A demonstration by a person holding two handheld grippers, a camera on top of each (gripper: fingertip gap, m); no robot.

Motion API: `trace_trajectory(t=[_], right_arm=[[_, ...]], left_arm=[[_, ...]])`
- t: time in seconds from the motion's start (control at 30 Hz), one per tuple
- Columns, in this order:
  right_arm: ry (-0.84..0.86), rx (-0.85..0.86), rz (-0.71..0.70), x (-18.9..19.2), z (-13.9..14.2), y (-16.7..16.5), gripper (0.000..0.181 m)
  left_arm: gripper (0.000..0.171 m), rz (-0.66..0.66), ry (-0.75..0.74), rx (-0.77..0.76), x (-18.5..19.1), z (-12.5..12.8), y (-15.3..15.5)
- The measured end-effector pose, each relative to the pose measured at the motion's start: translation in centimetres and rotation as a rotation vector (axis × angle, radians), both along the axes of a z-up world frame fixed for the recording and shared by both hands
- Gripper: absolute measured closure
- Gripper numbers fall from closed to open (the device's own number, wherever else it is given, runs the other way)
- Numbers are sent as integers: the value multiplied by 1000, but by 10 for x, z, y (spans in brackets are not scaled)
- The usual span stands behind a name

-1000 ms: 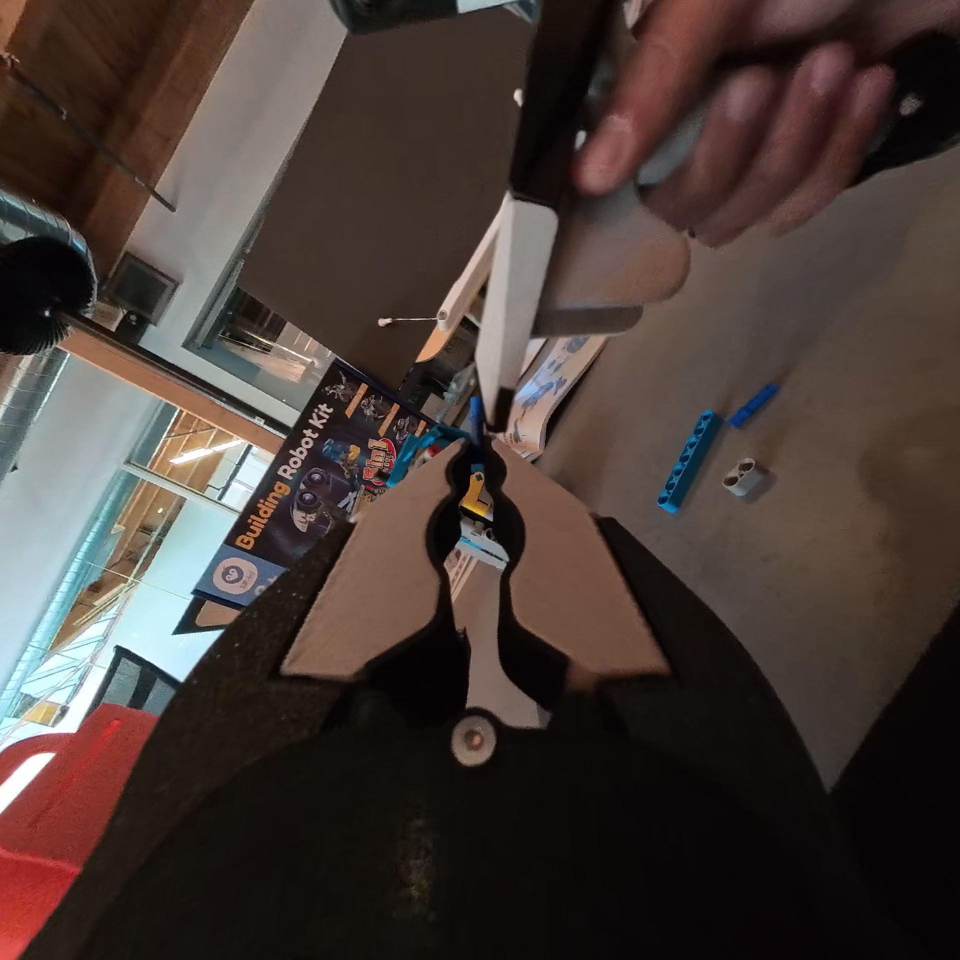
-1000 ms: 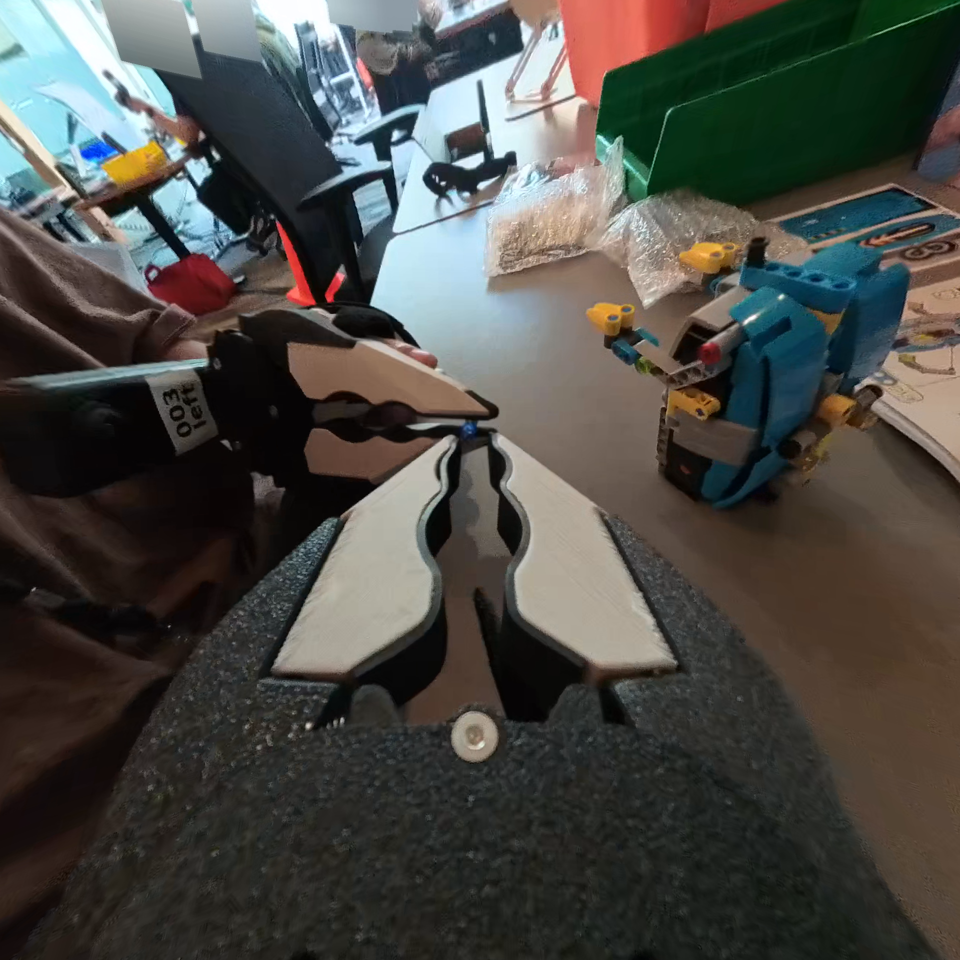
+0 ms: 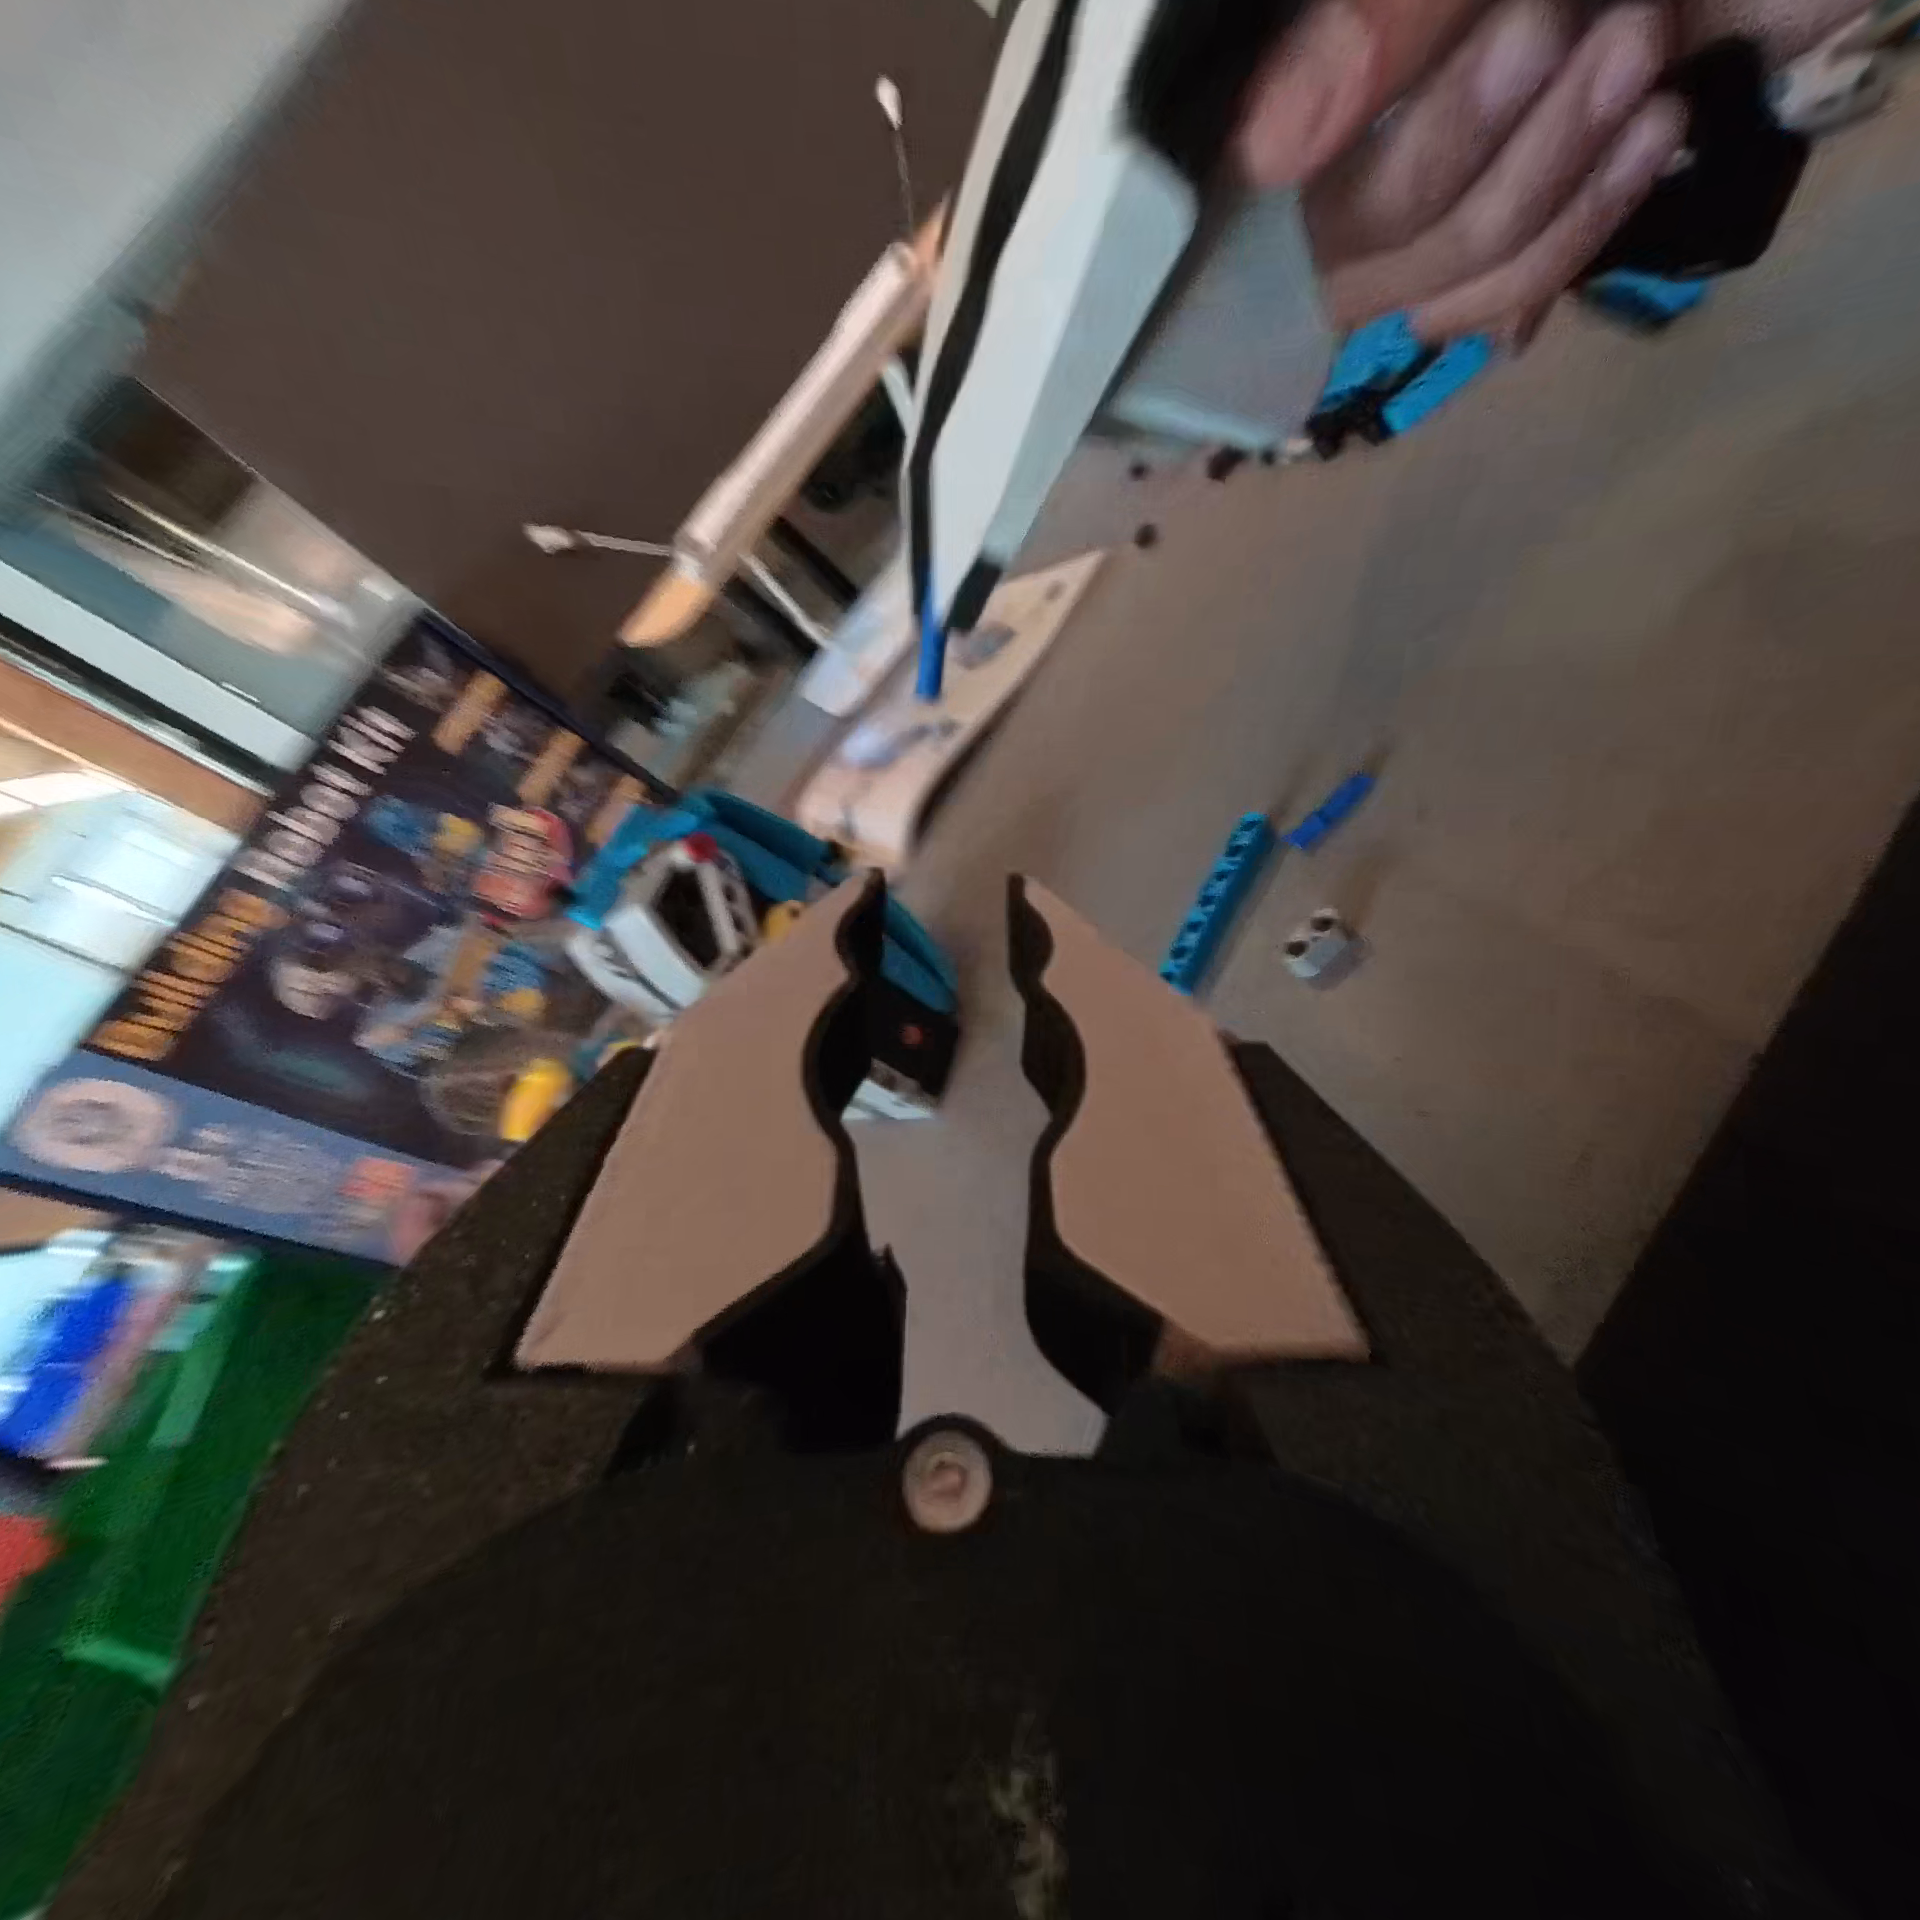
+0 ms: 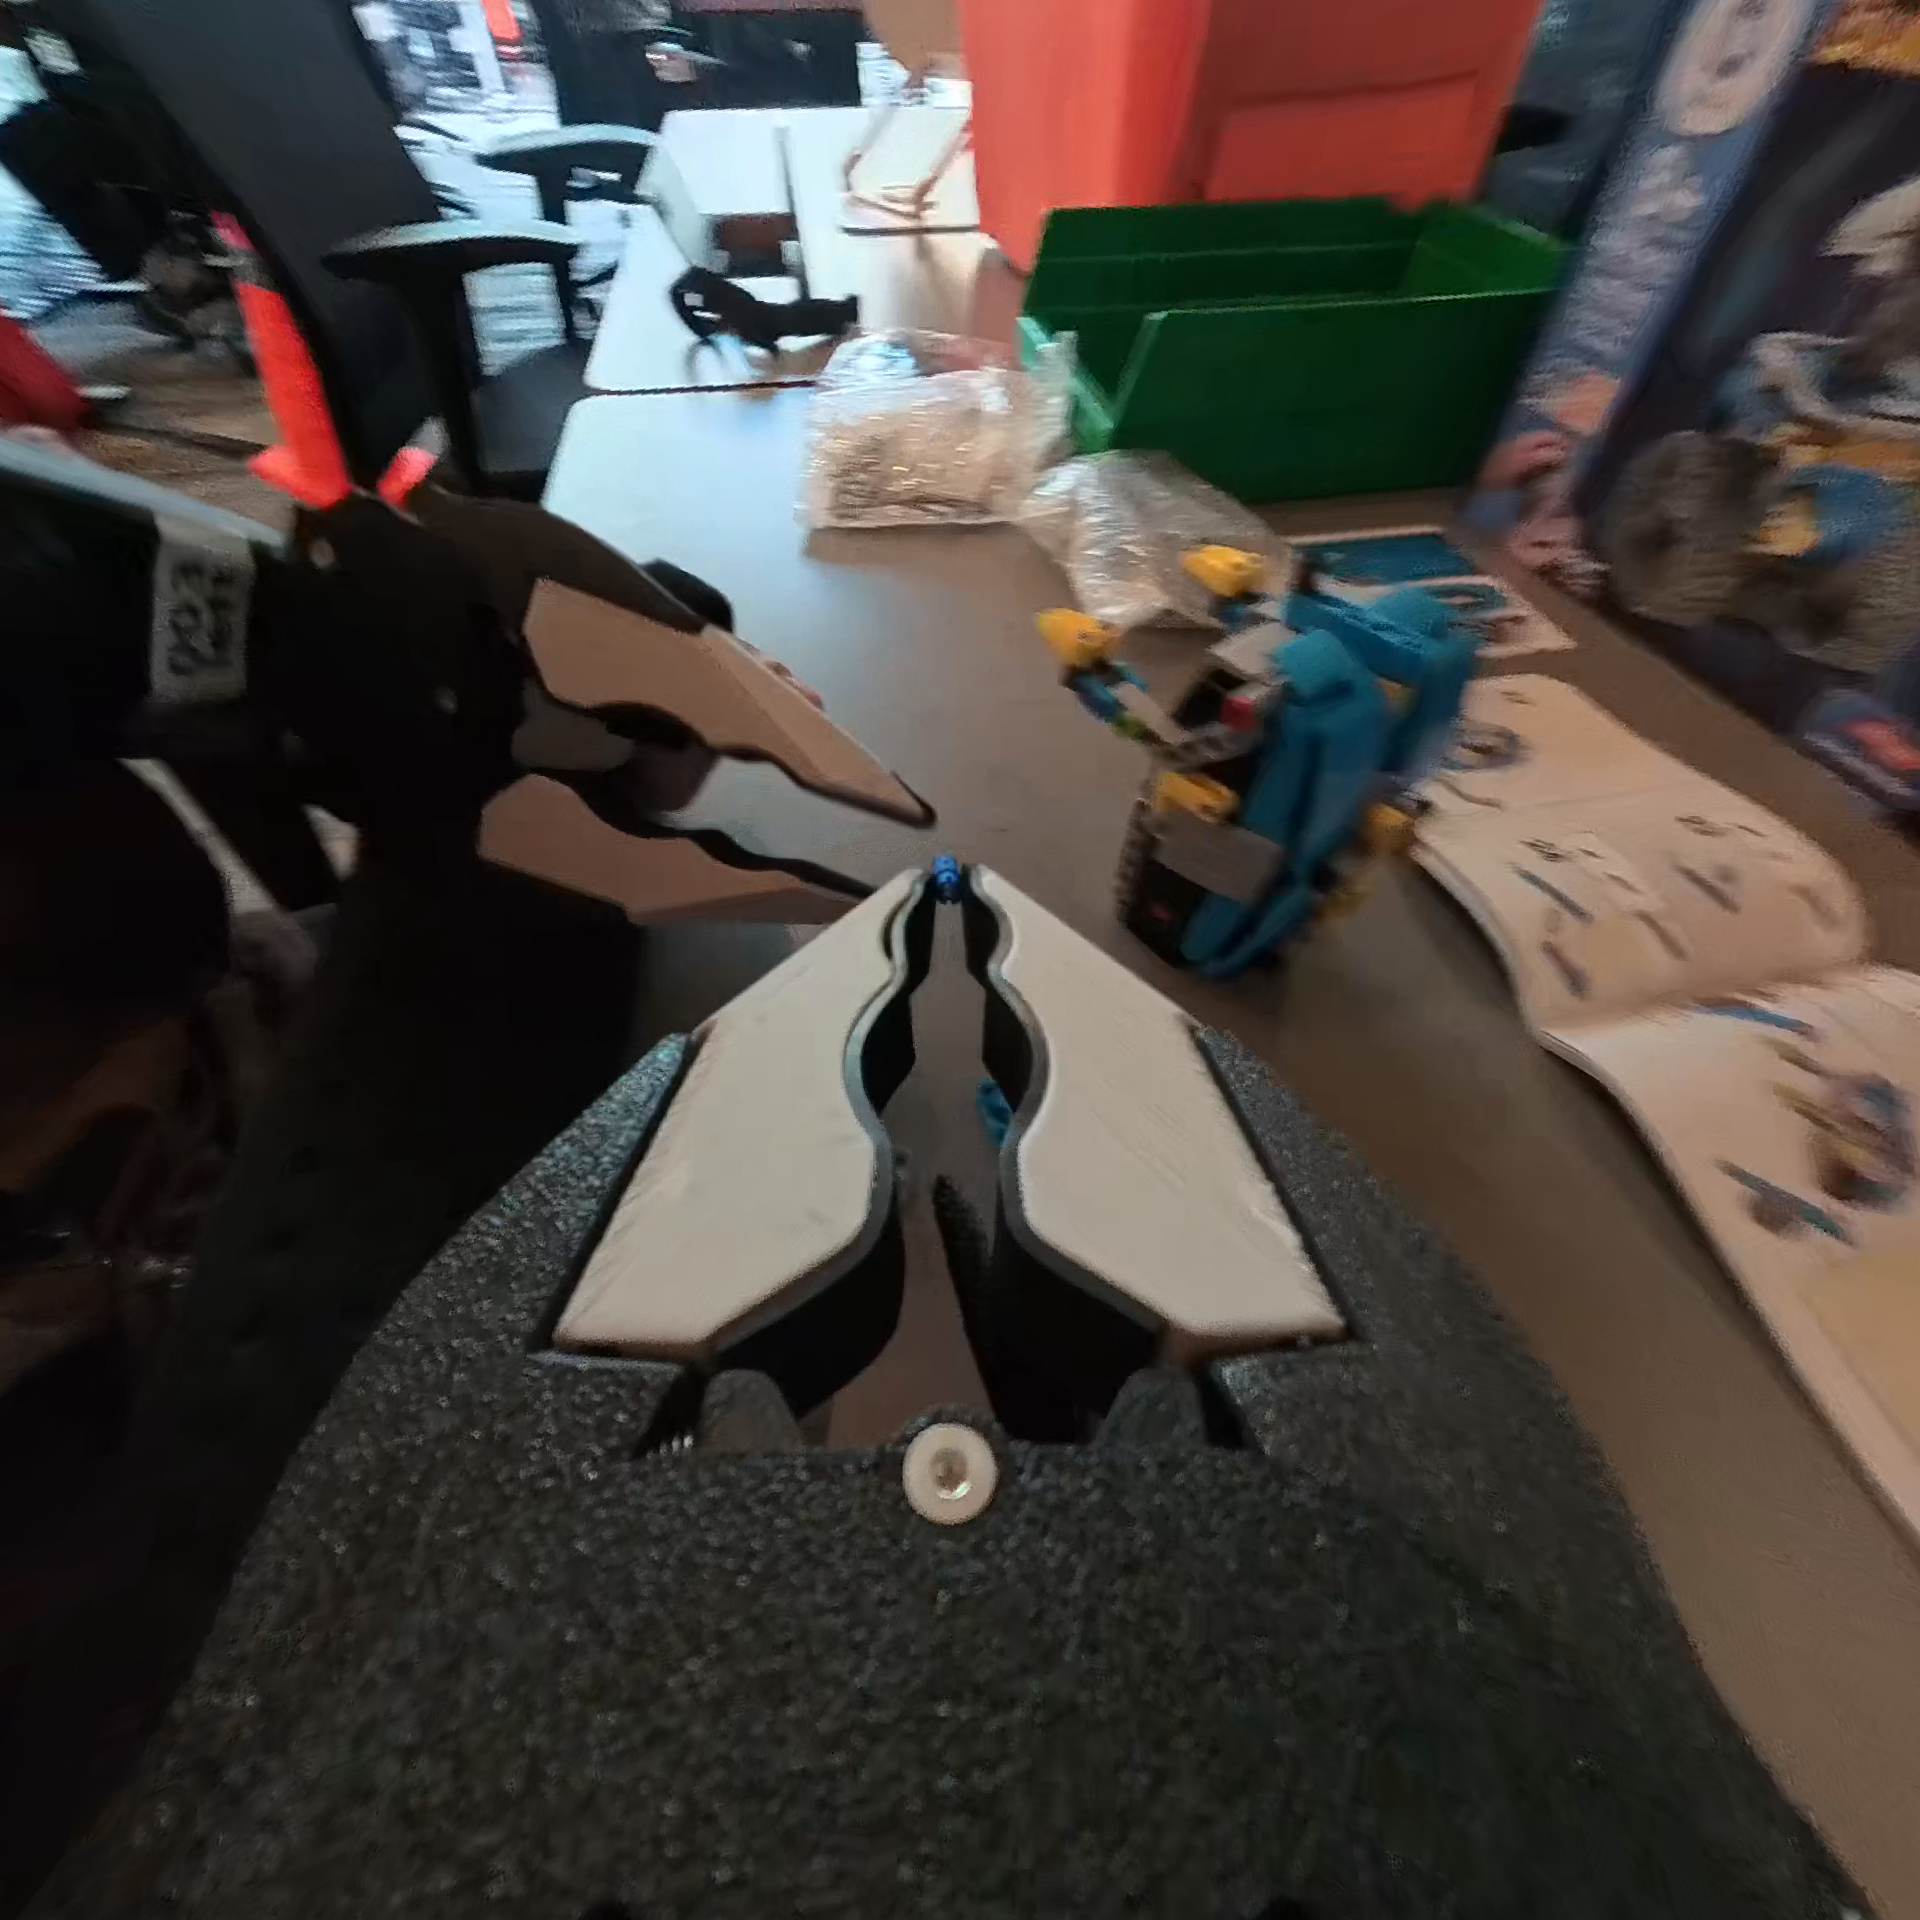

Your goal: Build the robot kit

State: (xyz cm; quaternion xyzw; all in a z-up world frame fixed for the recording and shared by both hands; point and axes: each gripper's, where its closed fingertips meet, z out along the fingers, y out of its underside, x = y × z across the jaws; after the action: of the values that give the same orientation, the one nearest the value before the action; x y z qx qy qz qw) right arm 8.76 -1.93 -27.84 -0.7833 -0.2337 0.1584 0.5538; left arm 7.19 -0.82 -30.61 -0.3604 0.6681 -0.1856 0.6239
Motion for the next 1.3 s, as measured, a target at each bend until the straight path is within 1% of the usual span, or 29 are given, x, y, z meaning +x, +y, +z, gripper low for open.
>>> trace_trajectory(t=[0.07, 0.13, 0.17, 0.23, 0.3, 0.37, 0.43, 0.57, 0.63, 0.7, 0.77, 0.8, 0.93, 1.0, 1.1, 1.23, 1.3], right_arm=[[-41, 7, -95, 27, -2, -12, 176], [-109, -24, -175, 48, -18, -28, 176], [-150, -44, -206, 55, -31, -35, 176], [-194, -80, -251, 65, -53, -47, 176], [-241, -120, -276, 71, -66, -56, 176], [-216, -118, -270, 70, -67, -61, 176], [-206, -118, -272, 71, -65, -61, 176], [-186, -96, -227, 61, -60, -61, 175], [-181, -89, -201, 54, -59, -62, 175], [-153, -91, -173, 47, -57, -62, 175], [-113, -112, -140, 40, -59, -63, 175], [-85, -138, -114, 35, -62, -65, 175], [-69, -173, -55, 23, -67, -63, 175], [-107, -211, -7, 16, -71, -58, 175], [-223, -262, 37, 13, -76, -45, 175], [-362, -362, 149, 3, -83, -42, 175], [-431, -408, 172, 4, -87, -39, 175]], left_arm=[[146, -61, 130, -193, 6, -13, -4], [146, -171, 270, -372, 14, -21, -16], [146, -238, 350, -425, 17, -25, -24], [146, -329, 525, -463, 25, -40, -34], [145, -347, 673, -421, 31, -60, -34], [145, -357, 744, -421, 32, -72, -34], [145, -385, 794, -457, 23, -76, -39], [145, -399, 822, -498, 5, -80, -35], [145, -416, 814, -532, 5, -81, -37], [147, -450, 813, -565, 7, -81, -44], [154, -453, 811, -560, 9, -84, -48], [163, -454, 806, -566, 11, -84, -49], [165, -435, 785, -602, 13, -85, -50], [165, -432, 768, -600, 13, -85, -50], [165, -432, 750, -601, 13, -85, -50], [165, -436, 738, -589, 13, -85, -50], [164, -442, 736, -582, 13, -85, -50]])
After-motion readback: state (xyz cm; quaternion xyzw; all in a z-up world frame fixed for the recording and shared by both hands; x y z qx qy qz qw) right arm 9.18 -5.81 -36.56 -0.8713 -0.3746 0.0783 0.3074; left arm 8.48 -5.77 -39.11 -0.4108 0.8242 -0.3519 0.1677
